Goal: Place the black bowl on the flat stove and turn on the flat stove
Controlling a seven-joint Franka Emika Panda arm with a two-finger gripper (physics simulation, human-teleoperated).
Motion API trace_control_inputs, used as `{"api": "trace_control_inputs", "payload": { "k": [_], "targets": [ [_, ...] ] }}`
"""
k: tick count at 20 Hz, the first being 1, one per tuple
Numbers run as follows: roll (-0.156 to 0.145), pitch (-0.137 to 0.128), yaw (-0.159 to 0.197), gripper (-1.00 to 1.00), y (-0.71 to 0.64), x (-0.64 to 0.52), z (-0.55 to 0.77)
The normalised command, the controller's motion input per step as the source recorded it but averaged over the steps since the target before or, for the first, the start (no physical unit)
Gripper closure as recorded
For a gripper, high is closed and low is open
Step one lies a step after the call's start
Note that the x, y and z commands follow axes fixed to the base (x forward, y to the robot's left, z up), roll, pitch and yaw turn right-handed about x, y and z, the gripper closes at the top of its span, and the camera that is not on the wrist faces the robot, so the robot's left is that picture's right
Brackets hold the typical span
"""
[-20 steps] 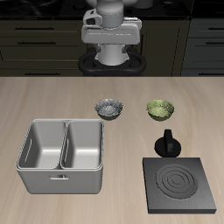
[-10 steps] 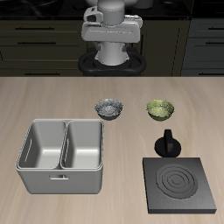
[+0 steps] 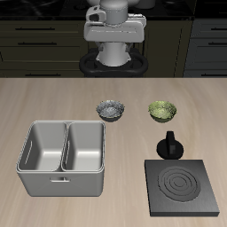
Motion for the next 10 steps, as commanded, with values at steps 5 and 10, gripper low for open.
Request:
{"api": "trace_control_inputs", "payload": {
  "k": [5,10],
  "targets": [
    [0.000,-0.026,0.020,-1.00,0.05,0.19,0.15],
    [-0.011,0.022,0.008,-1.00,0.00,0.19,-0.11]
  ]
}}
